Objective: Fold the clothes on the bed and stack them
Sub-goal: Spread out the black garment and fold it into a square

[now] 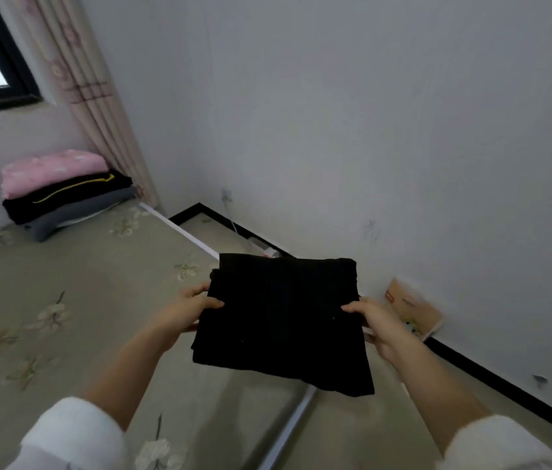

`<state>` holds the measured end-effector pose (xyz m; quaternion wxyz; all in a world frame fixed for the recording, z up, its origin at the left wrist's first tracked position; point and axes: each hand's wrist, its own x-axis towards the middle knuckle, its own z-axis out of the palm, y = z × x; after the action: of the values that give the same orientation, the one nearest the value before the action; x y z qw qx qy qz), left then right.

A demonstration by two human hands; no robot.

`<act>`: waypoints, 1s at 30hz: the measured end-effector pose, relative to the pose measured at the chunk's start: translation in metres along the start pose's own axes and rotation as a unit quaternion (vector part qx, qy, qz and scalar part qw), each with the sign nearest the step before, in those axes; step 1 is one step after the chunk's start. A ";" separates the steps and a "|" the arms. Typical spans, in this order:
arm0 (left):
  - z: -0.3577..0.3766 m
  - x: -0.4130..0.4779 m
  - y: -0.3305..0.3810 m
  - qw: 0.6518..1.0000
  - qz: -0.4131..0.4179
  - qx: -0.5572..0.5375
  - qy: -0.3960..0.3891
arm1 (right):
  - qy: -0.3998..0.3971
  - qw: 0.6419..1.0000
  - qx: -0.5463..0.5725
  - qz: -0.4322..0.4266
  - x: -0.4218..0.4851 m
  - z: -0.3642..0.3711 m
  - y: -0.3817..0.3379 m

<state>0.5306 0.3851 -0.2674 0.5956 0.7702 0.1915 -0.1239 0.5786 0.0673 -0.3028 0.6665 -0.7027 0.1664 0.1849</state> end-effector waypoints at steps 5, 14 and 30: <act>0.044 0.083 0.049 1.000 0.007 -0.007 0.024 | -0.014 1.000 0.001 -0.011 0.094 -0.046 -0.058; 0.149 0.208 0.117 0.988 -0.023 -0.102 0.110 | -0.116 0.990 -0.082 -0.026 0.266 -0.143 -0.164; 0.161 0.337 0.181 0.949 -0.050 -0.174 0.257 | -0.266 0.947 -0.174 -0.039 0.479 -0.103 -0.275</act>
<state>0.9183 0.2405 -0.2932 0.6439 0.6500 0.3948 0.0840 1.1347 -0.0138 -0.2885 0.5605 -0.7389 -0.0797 0.3653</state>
